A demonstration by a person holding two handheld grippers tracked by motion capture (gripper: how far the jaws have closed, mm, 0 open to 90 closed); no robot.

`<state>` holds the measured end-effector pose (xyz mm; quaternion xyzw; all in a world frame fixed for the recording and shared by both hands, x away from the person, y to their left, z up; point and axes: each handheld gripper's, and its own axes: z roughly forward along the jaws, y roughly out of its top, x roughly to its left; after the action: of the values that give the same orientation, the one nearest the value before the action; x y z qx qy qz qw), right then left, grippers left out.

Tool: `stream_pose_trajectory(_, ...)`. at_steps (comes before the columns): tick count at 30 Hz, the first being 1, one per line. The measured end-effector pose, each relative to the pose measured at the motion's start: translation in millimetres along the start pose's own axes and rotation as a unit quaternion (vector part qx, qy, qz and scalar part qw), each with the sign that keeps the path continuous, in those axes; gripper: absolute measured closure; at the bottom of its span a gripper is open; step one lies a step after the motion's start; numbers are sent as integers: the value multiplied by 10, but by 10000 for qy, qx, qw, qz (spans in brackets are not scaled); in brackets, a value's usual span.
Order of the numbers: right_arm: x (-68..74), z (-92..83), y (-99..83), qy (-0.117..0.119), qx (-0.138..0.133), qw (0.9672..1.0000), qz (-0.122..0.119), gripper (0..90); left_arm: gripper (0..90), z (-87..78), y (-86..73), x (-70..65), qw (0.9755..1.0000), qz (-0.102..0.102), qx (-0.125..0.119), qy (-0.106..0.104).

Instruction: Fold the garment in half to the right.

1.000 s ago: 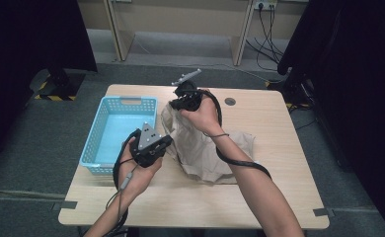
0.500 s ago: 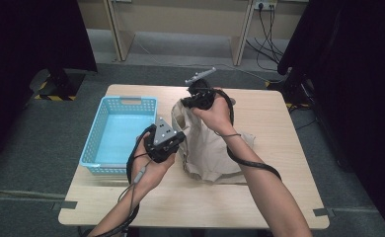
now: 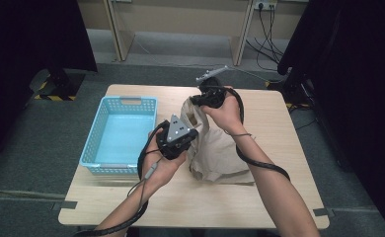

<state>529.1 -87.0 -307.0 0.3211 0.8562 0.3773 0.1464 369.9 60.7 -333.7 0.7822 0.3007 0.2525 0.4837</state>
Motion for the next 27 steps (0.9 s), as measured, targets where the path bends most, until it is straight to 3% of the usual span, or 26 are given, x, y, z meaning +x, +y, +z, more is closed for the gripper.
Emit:
stream_pose_trajectory(10,-172,-178,-112,-101,-24,9999,121,869,884,136,117,-116,9998,138,-23,-147)
stream_pose_trajectory(27,-382,-386,-342,-243,-54,9991,337,869,884,295,196,-242,9991,203,-35,-381)
